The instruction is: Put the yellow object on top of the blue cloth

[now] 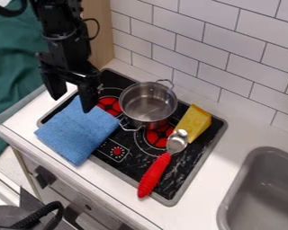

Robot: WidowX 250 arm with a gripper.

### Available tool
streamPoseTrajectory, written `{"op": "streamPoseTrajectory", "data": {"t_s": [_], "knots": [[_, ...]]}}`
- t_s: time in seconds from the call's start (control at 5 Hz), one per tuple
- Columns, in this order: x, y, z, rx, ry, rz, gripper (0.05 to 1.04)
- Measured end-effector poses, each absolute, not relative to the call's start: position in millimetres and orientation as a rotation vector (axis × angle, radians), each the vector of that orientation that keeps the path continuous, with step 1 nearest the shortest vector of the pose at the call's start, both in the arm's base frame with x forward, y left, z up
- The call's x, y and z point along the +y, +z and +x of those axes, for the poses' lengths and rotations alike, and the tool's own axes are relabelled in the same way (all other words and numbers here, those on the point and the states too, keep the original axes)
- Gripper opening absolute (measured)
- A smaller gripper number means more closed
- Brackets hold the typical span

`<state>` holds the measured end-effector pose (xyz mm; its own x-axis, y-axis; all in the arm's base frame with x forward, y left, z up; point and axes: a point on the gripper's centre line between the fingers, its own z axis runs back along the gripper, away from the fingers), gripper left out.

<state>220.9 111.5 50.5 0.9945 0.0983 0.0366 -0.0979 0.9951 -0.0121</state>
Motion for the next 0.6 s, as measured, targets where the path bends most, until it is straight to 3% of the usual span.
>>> {"op": "streamPoseTrajectory", "data": {"t_s": [0.4,0.6], "knots": [[84.4,32.9,229.8,0.017,0.044,-0.03,1.005],[72.6,21.1,238.4,0.0,-0.006,-0.078,1.005]]}}
